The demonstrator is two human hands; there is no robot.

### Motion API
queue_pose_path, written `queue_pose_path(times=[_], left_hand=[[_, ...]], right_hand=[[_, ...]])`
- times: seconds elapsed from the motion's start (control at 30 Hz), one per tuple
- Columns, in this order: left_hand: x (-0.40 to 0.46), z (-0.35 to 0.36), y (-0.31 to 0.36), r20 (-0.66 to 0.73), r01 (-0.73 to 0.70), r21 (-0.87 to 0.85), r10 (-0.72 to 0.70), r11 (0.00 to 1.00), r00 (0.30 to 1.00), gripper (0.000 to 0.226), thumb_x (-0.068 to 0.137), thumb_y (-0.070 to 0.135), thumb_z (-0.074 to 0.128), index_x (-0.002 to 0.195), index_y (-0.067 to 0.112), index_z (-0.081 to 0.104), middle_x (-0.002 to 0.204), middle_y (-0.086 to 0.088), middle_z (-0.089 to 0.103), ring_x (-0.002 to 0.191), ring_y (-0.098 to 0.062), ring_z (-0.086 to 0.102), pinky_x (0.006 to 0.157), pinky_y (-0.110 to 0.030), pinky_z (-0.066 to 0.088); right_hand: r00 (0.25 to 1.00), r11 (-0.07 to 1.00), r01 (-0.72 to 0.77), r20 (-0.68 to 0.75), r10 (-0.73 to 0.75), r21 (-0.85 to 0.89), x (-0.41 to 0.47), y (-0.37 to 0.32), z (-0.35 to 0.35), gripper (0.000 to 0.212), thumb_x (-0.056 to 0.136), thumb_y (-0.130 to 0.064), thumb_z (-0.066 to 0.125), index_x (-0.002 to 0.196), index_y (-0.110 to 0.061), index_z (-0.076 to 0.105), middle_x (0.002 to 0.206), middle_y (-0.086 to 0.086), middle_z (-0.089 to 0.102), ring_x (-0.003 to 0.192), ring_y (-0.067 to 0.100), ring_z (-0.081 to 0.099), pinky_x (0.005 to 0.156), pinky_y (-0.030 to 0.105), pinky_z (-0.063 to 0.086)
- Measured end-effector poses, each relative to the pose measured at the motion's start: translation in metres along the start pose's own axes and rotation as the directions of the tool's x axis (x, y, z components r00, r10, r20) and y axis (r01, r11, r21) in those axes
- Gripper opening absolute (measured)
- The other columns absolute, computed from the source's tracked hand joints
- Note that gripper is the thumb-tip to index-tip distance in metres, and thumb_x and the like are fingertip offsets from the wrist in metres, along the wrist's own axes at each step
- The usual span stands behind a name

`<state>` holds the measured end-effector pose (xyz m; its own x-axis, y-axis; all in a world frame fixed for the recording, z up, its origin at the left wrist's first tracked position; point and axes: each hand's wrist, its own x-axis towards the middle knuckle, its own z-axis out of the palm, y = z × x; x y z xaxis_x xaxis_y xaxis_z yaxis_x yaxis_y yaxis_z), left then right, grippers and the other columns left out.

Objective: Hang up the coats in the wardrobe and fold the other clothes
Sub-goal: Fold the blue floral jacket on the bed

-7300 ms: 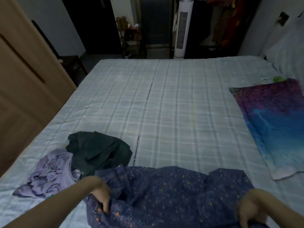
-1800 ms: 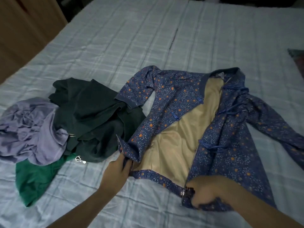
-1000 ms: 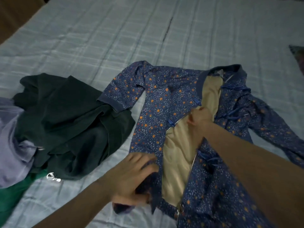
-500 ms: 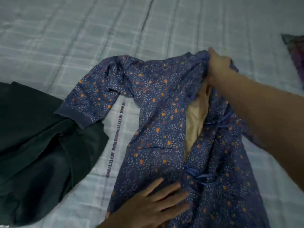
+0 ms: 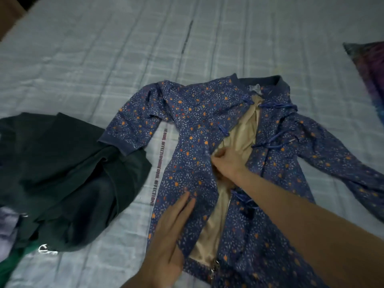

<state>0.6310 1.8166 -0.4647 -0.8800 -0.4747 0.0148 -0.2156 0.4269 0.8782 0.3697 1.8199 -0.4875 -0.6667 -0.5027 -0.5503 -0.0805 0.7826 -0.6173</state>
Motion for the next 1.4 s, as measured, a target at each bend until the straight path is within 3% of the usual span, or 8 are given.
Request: queue_pose_path(times=[0.17, 0.37, 0.57, 0.73, 0.87, 1.13, 1.27, 1.4], left_hand=[[-0.035, 0.002, -0.004, 0.211, -0.185, 0.284, 0.127, 0.941, 0.969, 0.075, 0.083, 0.027, 0.04, 0.154, 0.017, 0.022, 0.162, 0.0, 0.018, 0.149, -0.021, 0.019, 0.115, -0.038, 0.019], [-0.04, 0.03, -0.019, 0.387, -0.21, 0.677, -0.099, 0.706, 0.917, 0.083, 0.08, 0.044, 0.043, 0.154, 0.015, 0.022, 0.162, 0.0, 0.016, 0.148, -0.027, 0.019, 0.108, -0.048, 0.019], [-0.027, 0.05, 0.0, 0.316, -0.084, 0.641, -0.162, 0.763, 0.935, 0.082, 0.088, 0.044, 0.03, 0.153, 0.027, -0.017, 0.159, 0.012, -0.024, 0.149, -0.021, -0.016, 0.12, -0.048, -0.006], [-0.056, 0.031, -0.021, 0.53, -0.33, 0.619, -0.068, 0.713, 0.845, 0.098, 0.072, 0.046, 0.057, 0.155, 0.028, 0.008, 0.164, 0.0, -0.004, 0.15, -0.025, 0.0, 0.119, -0.046, -0.001], [-0.068, -0.004, -0.052, 0.482, -0.361, 0.704, -0.038, 0.611, 0.875, 0.063, 0.064, 0.036, 0.066, 0.126, 0.027, 0.053, 0.148, -0.004, 0.042, 0.136, -0.031, 0.04, 0.116, -0.055, 0.015], [-0.041, -0.04, -0.061, 0.523, -0.367, 0.77, -0.188, 0.523, 0.831, 0.097, 0.026, 0.032, 0.092, 0.115, 0.033, 0.055, 0.104, -0.001, 0.055, 0.079, -0.026, 0.057, 0.036, -0.026, 0.046], [-0.069, -0.037, -0.039, 0.57, -0.378, 0.687, -0.138, 0.621, 0.81, 0.067, 0.044, 0.035, 0.075, 0.107, 0.03, 0.053, 0.086, 0.005, 0.056, 0.061, -0.02, 0.062, 0.031, -0.026, 0.041], [-0.073, -0.047, -0.023, 0.723, -0.602, 0.561, 0.017, 0.568, 0.691, 0.046, 0.069, 0.054, 0.057, 0.106, 0.028, 0.061, 0.09, 0.005, 0.056, 0.071, -0.02, 0.057, 0.051, -0.029, 0.041]], right_hand=[[0.9, 0.627, -0.387, 0.425, 0.097, 0.677, -0.023, -0.03, 0.001, 0.043, 0.098, -0.051, 0.04, 0.09, -0.014, 0.059, 0.058, 0.0, 0.063, 0.054, 0.014, 0.055, 0.057, 0.029, 0.045], [0.923, 0.956, -0.085, -0.338, 0.181, 0.28, -0.019, -0.007, -0.026, 0.027, 0.082, -0.024, 0.073, 0.076, -0.006, 0.054, 0.068, 0.01, 0.058, 0.06, 0.022, 0.054, 0.056, 0.034, 0.05], [0.918, 0.791, 0.02, -0.325, 0.228, 0.611, -0.025, 0.011, -0.046, 0.038, 0.087, -0.037, 0.07, 0.111, -0.012, 0.055, 0.099, 0.007, 0.062, 0.083, 0.024, 0.061, 0.072, 0.043, 0.051], [0.845, 0.952, 0.302, -0.447, -0.294, -0.054, -0.1, 0.062, -0.035, 0.029, 0.09, -0.004, 0.057, 0.115, -0.016, 0.049, 0.101, -0.001, 0.047, 0.083, 0.015, 0.047, 0.074, 0.029, 0.039], [0.805, 0.76, 0.523, -0.07, -0.589, -0.386, -0.171, 0.138, -0.025, 0.034, 0.07, 0.005, 0.053, 0.084, -0.023, 0.039, 0.083, -0.008, 0.036, 0.07, 0.012, 0.042, 0.06, 0.029, 0.039], [0.905, 0.498, 0.404, 0.253, -0.343, -0.768, -0.217, 0.222, -0.034, 0.077, 0.056, -0.044, 0.053, 0.132, -0.032, 0.05, 0.135, -0.006, 0.047, 0.113, 0.018, 0.046, 0.078, 0.043, 0.054], [0.946, 0.535, 0.324, 0.256, -0.199, -0.78, -0.222, 0.214, -0.037, 0.074, 0.062, -0.053, 0.052, 0.132, -0.03, 0.049, 0.129, -0.006, 0.049, 0.106, 0.019, 0.05, 0.057, 0.038, 0.057], [0.824, 0.486, 0.565, 0.487, -0.289, -0.667, -0.207, 0.188, -0.071, 0.063, 0.078, -0.048, 0.019, 0.133, -0.034, 0.046, 0.129, -0.006, 0.053, 0.114, 0.018, 0.055, 0.089, 0.037, 0.049]])
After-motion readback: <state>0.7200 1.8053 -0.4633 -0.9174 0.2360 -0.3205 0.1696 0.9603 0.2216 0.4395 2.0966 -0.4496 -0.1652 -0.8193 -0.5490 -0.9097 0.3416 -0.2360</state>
